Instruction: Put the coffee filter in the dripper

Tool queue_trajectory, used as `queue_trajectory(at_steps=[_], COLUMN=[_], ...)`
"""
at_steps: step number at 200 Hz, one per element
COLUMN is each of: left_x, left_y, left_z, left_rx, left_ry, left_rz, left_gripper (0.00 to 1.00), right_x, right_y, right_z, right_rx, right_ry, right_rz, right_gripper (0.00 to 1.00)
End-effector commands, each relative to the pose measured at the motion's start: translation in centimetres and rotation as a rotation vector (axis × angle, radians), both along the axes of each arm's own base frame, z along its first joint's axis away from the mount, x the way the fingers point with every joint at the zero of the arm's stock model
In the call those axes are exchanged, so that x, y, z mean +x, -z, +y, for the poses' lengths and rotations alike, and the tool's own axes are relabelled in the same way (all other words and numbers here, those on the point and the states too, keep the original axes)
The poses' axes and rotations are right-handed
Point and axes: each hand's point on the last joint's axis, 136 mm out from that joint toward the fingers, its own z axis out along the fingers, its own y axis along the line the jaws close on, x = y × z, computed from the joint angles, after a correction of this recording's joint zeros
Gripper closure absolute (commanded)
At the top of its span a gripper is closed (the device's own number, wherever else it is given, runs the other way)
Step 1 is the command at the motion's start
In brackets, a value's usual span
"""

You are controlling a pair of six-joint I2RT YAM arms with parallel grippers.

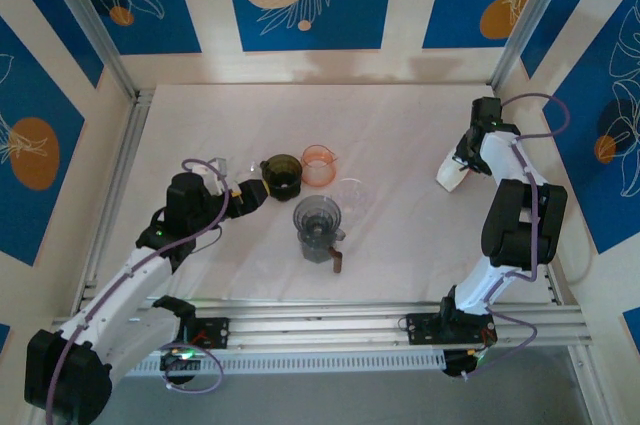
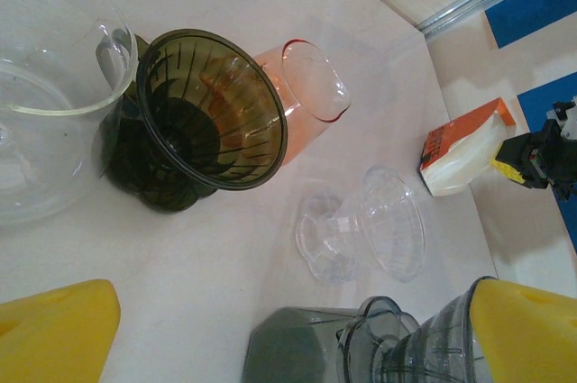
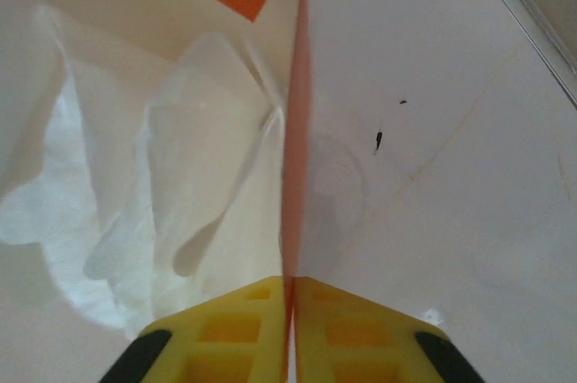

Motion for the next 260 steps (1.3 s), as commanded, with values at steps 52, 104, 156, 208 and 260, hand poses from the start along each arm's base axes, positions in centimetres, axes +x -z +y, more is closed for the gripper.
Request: queue_trajectory(at_steps=[52, 104, 156, 208, 260], left_x=[0.1, 0.2, 0.1, 0.3, 0.8], left_y=[-0.2, -0.2, 0.2, 0.2, 0.4], left_z=[-0.5, -0.5, -0.5, -0.5, -0.7], left_rx=[-0.011, -0.016, -0.020, -0.023, -0.036], left_ry=[0.025, 0.020, 0.020, 0.011, 0.008], left_rz=[-0.009, -0.006, 0.010, 0.007, 0.022], left_gripper=[0.00, 0.00, 0.00, 0.00, 0.00], right_x=[3.4, 6.9, 9.7, 10.2, 9.4], right_y=[-2.9, -4.3, -3.5, -2.2, -1.5], right_z=[5.0, 13.2, 17.7, 19.7, 19.9], right_rx=[-0.026, -0.108, -0.122, -0.080, -0.041], right_ry=[-0.297, -0.637, -0.784, -0.850, -0.825], right_rz=[-0.076, -0.118, -0.110, -0.106, -0.113], right_gripper=[0.95, 0.95, 0.94, 0.94, 0.87])
